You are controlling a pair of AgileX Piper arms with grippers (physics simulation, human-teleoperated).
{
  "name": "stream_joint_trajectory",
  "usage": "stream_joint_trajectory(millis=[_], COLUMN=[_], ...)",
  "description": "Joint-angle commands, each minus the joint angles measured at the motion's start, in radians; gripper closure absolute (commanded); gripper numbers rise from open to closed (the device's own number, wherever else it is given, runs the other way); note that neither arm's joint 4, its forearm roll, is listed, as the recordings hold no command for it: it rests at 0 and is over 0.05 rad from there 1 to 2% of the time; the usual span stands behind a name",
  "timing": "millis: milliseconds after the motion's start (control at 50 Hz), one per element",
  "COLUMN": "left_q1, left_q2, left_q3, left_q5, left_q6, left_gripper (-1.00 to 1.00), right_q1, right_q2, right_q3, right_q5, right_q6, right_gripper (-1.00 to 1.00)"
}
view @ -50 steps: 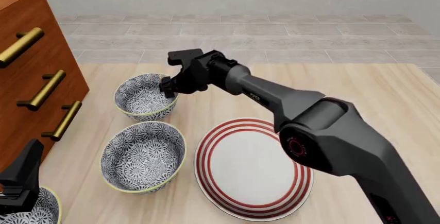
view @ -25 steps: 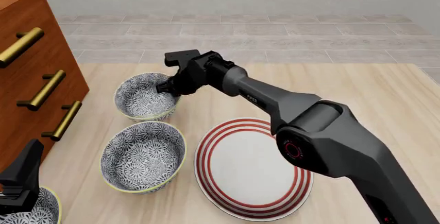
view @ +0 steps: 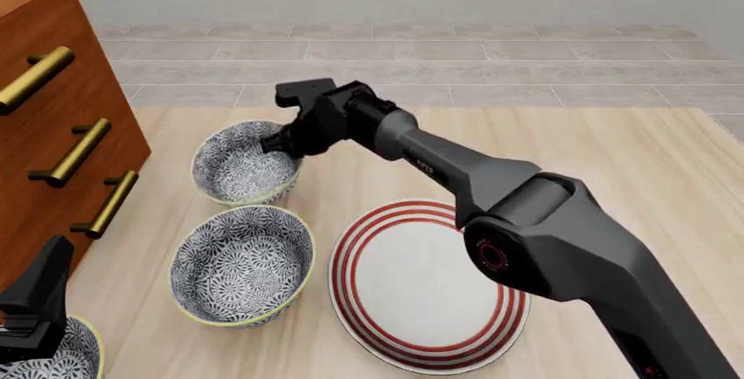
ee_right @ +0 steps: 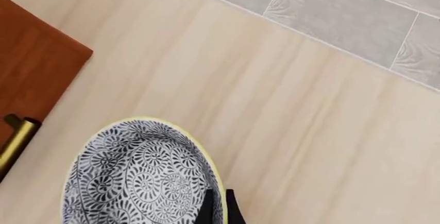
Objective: Pick up the bowl and put it in the front on the plate.
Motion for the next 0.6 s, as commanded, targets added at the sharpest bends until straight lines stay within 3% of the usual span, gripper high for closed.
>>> stream_joint_trajectory(millis=[20, 600], left_q1=[0.0, 0.0], left_q2=[0.0, 0.0], left_q3=[0.0, 0.0], left_q5=[0.0, 0.0], left_q6=[0.0, 0.0], left_gripper=[-1.0, -1.0], right_q1=[-0.012, -0.022], right_q2=[0.014, -0.047], right_q3=[-0.055, -0.037], right_q5=[0.024, 0.008], right_q6=[0.008, 0.017], right_gripper=[1.0, 1.0])
